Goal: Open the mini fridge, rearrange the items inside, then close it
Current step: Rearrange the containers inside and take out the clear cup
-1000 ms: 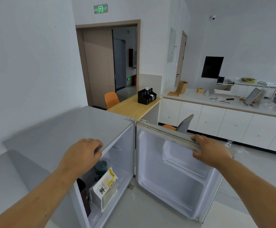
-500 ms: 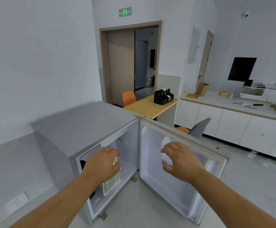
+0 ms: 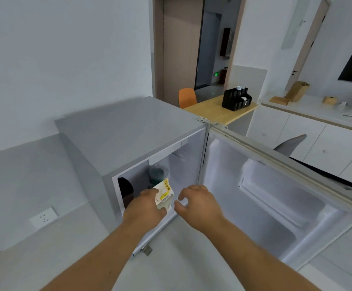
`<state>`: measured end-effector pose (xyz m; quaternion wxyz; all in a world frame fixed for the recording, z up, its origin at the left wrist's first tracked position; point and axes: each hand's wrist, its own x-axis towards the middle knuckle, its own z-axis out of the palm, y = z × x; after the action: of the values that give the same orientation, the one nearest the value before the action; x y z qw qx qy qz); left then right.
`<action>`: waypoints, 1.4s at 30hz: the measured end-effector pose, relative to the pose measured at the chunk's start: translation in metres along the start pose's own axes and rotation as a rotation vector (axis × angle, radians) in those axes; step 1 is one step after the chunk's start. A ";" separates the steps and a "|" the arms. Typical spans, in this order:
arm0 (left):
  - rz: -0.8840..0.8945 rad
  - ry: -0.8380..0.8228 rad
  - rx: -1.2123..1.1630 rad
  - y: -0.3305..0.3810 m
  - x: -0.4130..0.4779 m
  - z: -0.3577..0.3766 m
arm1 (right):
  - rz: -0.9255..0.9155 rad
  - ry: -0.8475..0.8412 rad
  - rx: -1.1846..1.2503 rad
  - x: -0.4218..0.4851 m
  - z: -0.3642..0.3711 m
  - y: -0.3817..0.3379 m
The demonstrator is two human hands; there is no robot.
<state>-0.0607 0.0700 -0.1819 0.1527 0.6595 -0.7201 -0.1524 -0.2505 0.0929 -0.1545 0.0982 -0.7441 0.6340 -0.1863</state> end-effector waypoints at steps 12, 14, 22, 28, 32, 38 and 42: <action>-0.216 0.009 -0.117 -0.047 0.081 0.069 | 0.479 -0.199 0.352 0.120 0.123 -0.011; -0.228 0.020 -0.101 -0.051 0.084 0.077 | 0.527 -0.209 0.344 0.136 0.137 -0.010; -0.207 0.051 -0.152 -0.054 0.084 0.095 | 0.632 -0.279 0.463 0.159 0.169 -0.004; -0.221 0.053 -0.152 -0.057 0.083 0.091 | 0.721 -0.203 0.692 0.151 0.168 -0.005; -0.237 -0.012 -0.172 -0.055 0.077 0.092 | 0.750 -0.190 0.721 0.140 0.156 0.006; -0.335 -0.207 -0.506 -0.046 0.077 0.109 | 0.639 -0.219 0.554 0.134 0.130 0.028; -0.377 -0.226 -0.890 -0.030 0.083 0.127 | 0.522 -0.295 0.371 0.146 0.117 0.048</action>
<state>-0.0938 -0.0128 -0.3084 0.3101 0.6283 -0.4657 -0.5405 -0.2290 -0.0696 -0.2569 0.3665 -0.5456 0.7371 -0.1572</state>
